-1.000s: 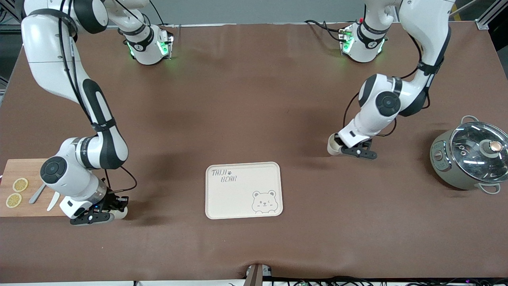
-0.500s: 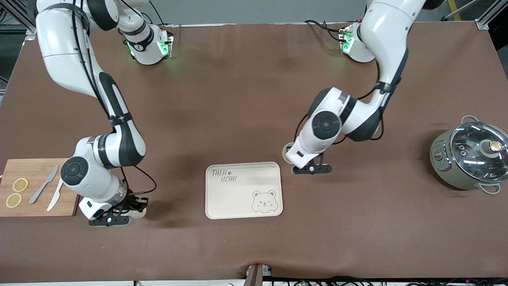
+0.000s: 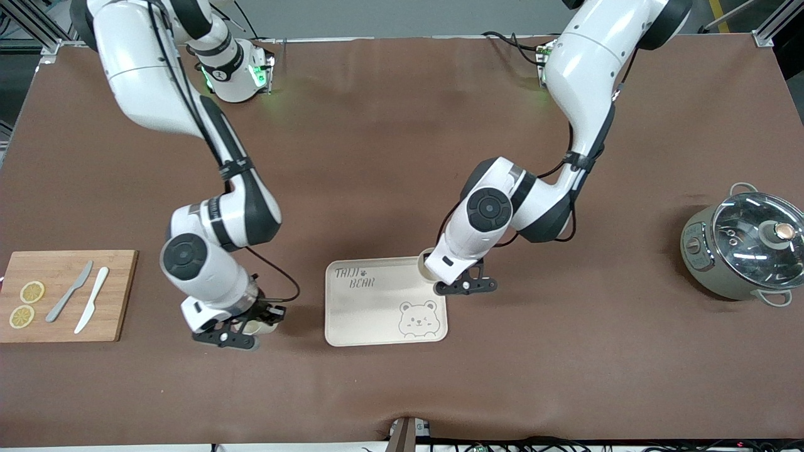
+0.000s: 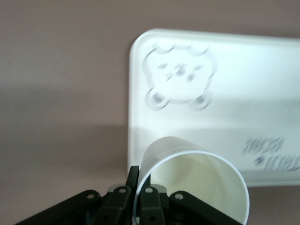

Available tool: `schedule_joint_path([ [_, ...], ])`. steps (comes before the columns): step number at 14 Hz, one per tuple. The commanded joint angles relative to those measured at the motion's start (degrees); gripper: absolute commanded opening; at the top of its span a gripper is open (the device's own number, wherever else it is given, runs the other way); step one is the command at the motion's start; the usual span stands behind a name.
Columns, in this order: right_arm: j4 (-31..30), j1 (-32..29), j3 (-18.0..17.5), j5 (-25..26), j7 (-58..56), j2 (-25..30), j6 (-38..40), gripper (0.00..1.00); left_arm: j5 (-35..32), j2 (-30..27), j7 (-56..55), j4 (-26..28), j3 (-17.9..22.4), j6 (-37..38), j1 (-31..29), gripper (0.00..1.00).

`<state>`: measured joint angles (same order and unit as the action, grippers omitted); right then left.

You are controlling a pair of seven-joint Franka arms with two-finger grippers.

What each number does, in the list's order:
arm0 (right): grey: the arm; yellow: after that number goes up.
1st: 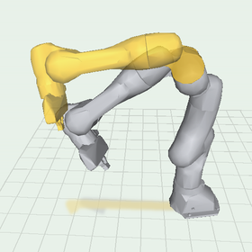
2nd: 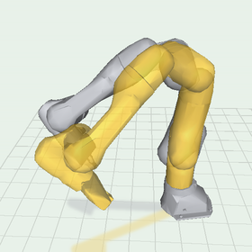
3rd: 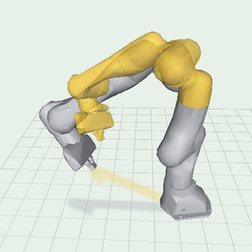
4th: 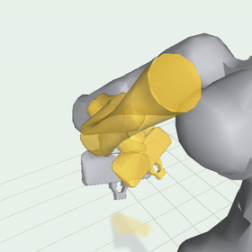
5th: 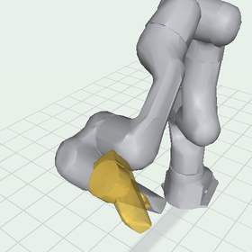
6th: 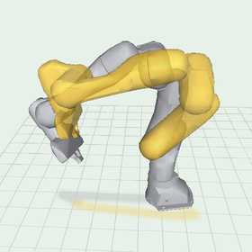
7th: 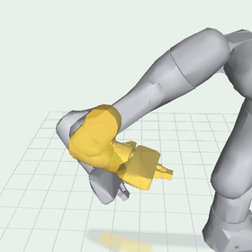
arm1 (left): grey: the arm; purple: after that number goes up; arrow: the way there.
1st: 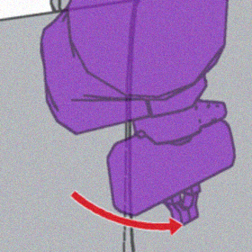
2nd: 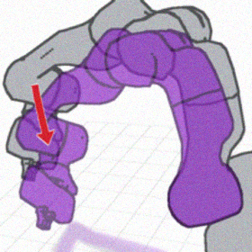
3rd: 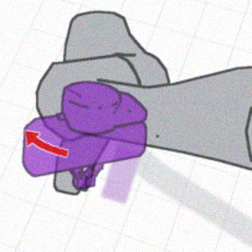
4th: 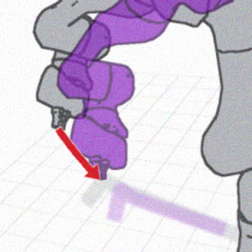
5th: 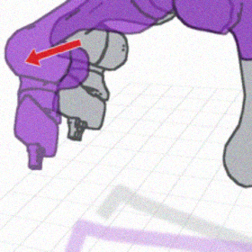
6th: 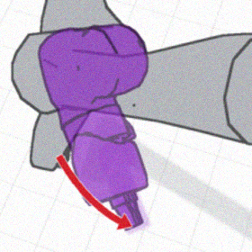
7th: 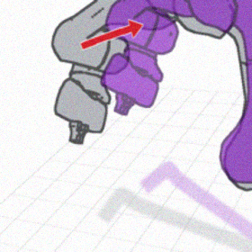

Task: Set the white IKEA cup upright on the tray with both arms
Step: 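Carry both cups toward the bear tray with both grippers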

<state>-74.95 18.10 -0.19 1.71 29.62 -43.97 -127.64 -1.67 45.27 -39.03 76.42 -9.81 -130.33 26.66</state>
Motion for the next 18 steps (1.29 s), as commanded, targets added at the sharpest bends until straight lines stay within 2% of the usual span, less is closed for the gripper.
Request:
schedule_joint_path([
  [1,5.6,3.8,0.6,2.0,8.3,-3.1,3.3,0.00,0.0,4.9,-1.9,-2.7,0.7,-8.2,2.2,0.00],
  [5,12.3,8.3,0.7,4.4,16.8,-7.9,5.8,0.00,-0.4,7.0,-2.0,-2.4,0.8,-10.6,2.9,0.00],
  [9,14.2,13.2,3.5,5.5,21.4,-11.0,5.3,0.00,-0.9,6.6,-1.9,-2.2,0.8,-8.2,3.5,0.00],
  [11,14.5,13.8,3.7,5.4,22.3,-11.8,5.2,0.00,-1.1,6.7,-1.8,-2.2,1.8,-6.4,3.7,0.00],
  [14,14.5,14.8,3.7,5.4,23.7,-12.4,5.2,0.00,-6.2,6.4,-1.8,-2.2,1.8,-0.4,3.7,0.00],
  [17,14.4,15.2,3.7,5.5,24.3,-12.6,5.2,0.00,-7.0,6.5,-1.8,-2.2,1.8,0.8,3.7,0.00],
  [18,14.4,15.2,3.6,5.5,24.3,-12.6,5.2,0.08,-7.0,6.4,-1.8,-2.2,1.8,1.0,3.7,0.00],
])
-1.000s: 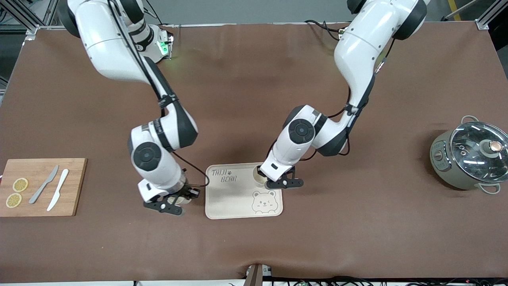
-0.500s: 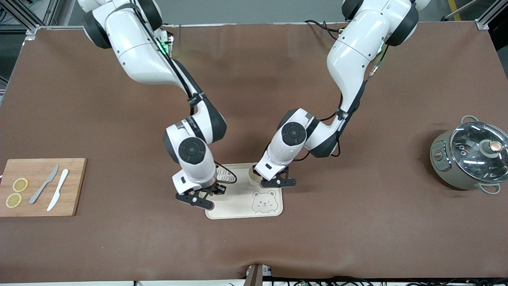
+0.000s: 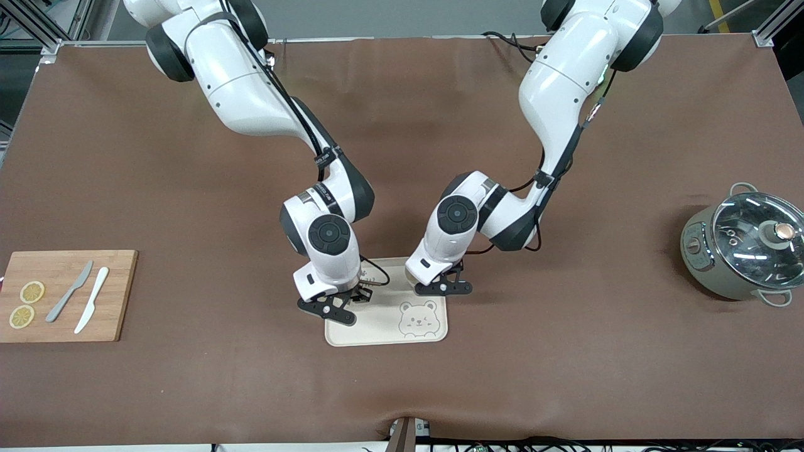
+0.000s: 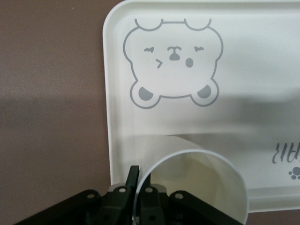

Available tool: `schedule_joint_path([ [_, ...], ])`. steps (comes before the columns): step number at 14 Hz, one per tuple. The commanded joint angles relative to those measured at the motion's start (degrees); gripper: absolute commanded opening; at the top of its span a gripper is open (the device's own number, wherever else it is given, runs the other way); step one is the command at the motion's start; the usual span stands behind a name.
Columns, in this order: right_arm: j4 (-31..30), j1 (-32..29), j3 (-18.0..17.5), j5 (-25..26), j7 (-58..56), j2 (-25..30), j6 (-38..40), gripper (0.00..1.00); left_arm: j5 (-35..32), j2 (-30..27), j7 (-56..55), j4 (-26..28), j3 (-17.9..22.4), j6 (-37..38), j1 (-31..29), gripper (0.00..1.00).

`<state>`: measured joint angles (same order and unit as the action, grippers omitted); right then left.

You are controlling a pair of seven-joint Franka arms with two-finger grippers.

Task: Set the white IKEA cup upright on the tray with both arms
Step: 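Lower both cups onto the tray and open both grippers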

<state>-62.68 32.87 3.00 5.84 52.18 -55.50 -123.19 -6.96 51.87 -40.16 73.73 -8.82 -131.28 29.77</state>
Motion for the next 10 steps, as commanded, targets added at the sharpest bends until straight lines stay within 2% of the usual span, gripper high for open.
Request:
schedule_joint_path([
  [1,2.1,0.5,0.4,1.3,1.6,-1.1,0.8,0.31,-1.7,-0.1,-0.7,0.5,0.8,1.8,0.5,0.00],
  [2,2.1,0.5,0.5,1.3,1.7,-1.1,0.7,0.54,-1.5,0.0,-1.1,0.5,0.7,1.8,0.5,0.00],
  [3,2.1,0.4,0.4,1.3,1.7,-1.1,0.8,0.70,-1.1,-0.1,-1.3,0.4,0.8,1.8,0.5,0.16],
  [4,2.1,0.4,0.4,1.3,1.7,-1.0,0.8,0.83,-1.1,-0.1,-1.5,0.4,0.7,1.7,0.0,0.99],
  [5,2.1,0.4,0.5,1.3,1.7,-0.8,0.8,0.97,-1.5,-0.1,-2.8,0.2,1.1,1.6,0.6,1.00],
  [6,2.1,0.1,0.4,1.3,1.6,-0.5,1.1,1.00,-1.5,-0.3,-4.9,0.1,1.2,1.6,0.8,1.00],
  [10,2.3,-0.8,0.3,0.8,1.5,1.3,2.8,1.00,-1.0,-2.5,-6.4,0.0,0.9,2.0,0.5,1.00],
])
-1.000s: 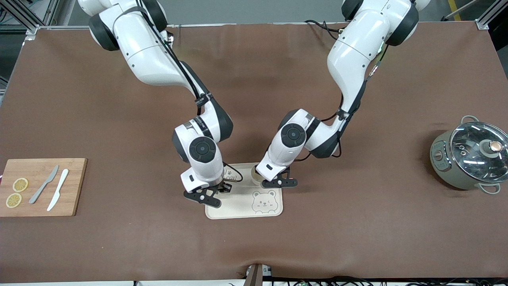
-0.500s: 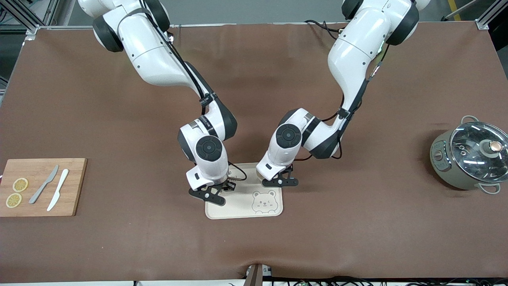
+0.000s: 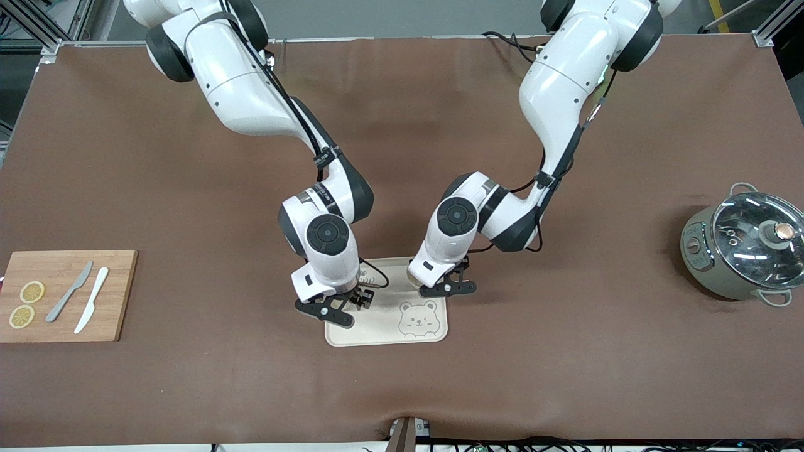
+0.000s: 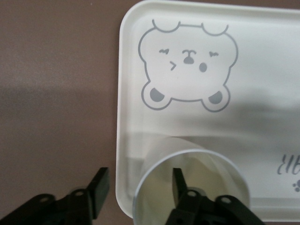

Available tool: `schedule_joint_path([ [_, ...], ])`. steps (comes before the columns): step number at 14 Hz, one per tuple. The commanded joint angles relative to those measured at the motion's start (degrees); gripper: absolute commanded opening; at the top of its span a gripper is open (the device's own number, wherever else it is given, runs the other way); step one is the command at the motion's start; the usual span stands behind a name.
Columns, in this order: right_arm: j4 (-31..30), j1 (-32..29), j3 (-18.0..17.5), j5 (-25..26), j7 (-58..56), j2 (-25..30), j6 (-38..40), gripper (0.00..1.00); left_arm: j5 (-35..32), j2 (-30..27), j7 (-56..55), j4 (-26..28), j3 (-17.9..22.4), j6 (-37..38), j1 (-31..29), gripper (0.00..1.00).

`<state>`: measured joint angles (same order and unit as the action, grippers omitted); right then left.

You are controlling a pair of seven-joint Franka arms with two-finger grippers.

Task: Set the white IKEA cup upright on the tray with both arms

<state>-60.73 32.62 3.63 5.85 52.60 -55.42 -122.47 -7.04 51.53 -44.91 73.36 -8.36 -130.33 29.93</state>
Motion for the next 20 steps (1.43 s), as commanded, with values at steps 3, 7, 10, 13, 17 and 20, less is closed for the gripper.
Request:
schedule_joint_path([
  [3,0.5,-3.0,-1.2,0.6,0.9,3.4,4.3,1.00,-0.8,-3.4,-1.6,0.5,0.1,4.4,0.1,1.00],
  [7,1.6,-9.0,-4.5,0.0,-3.4,6.0,8.5,1.00,-1.7,-7.5,-1.0,0.6,0.6,6.2,-0.4,1.00],
  [10,1.8,-15.4,-8.9,0.0,-9.6,7.7,10.8,1.00,-1.8,-11.1,2.5,1.7,0.5,8.6,-2.8,1.00],
  [13,1.8,-20.2,-10.7,0.0,-17.1,8.9,13.0,1.00,-1.7,-14.9,12.9,2.0,0.5,18.0,-5.0,1.00],
  [17,1.7,-24.9,-10.1,0.0,-29.1,11.8,13.8,1.00,-1.8,-22.1,18.3,8.5,0.4,18.9,-9.9,1.00],
  [20,1.2,-28.7,-10.4,-0.2,-35.1,14.0,13.9,1.00,-1.1,-28.7,29.4,15.0,-0.3,18.7,-16.8,1.00],
])
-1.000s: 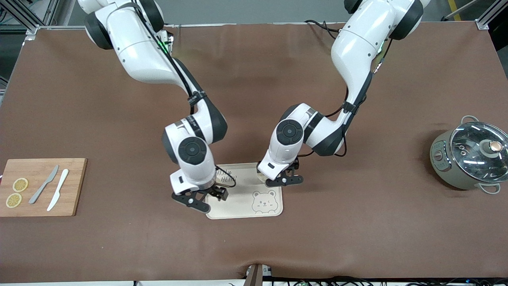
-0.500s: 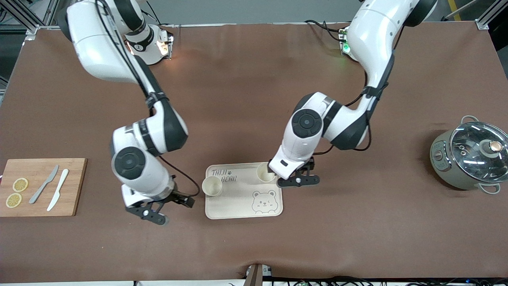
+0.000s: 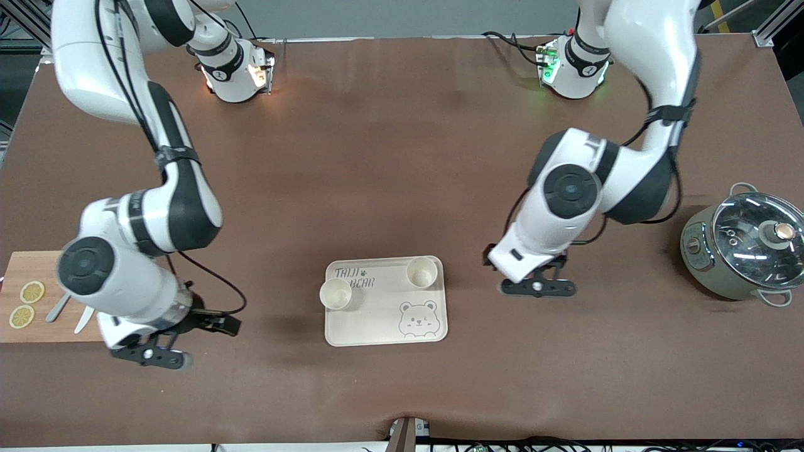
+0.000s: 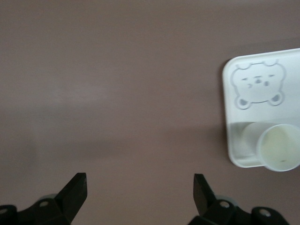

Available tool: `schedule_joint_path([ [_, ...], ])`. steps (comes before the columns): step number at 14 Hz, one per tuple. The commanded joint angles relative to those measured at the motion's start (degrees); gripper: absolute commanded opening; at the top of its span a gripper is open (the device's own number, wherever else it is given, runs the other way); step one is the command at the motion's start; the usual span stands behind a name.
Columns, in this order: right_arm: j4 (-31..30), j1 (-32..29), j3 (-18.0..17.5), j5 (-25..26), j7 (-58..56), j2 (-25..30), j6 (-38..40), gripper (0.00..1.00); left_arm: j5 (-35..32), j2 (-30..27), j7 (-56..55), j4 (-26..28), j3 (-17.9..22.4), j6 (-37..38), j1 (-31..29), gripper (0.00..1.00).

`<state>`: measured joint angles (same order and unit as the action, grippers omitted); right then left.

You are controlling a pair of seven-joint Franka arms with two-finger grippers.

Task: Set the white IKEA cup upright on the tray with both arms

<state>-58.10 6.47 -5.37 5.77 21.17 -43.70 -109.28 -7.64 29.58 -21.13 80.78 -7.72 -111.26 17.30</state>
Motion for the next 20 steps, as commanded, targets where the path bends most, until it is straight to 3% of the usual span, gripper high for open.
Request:
schedule_joint_path([
  [1,-1.6,-3.6,-1.3,-0.1,-5.6,3.2,1.0,1.00,-0.4,-8.3,8.6,9.0,-1.0,-0.4,-6.5,1.00],
  [6,-2.4,-9.5,-1.5,-0.8,-16.4,6.1,4.1,1.00,2.1,-16.4,23.1,19.5,-1.2,-4.8,-17.6,1.00],
  [10,-9.5,-13.0,-1.5,-3.0,-19.4,12.9,4.2,1.00,7.9,-24.3,36.0,30.5,-1.2,-9.2,-26.2,1.00],
  [13,-15.2,-15.4,-1.5,-4.8,-22.0,19.0,4.3,1.00,12.6,-26.0,38.6,30.6,-1.1,-7.9,-28.4,1.00],
  [17,-25.9,-16.3,-1.3,-4.8,-24.3,29.8,4.4,1.00,12.7,-26.5,33.6,30.0,-2.0,-6.7,-28.0,1.00],
  [20,-30.1,-16.3,-1.0,-4.7,-24.5,35.4,6.6,1.00,12.7,-27.8,30.0,29.7,-4.4,-5.6,-28.1,1.00],
])
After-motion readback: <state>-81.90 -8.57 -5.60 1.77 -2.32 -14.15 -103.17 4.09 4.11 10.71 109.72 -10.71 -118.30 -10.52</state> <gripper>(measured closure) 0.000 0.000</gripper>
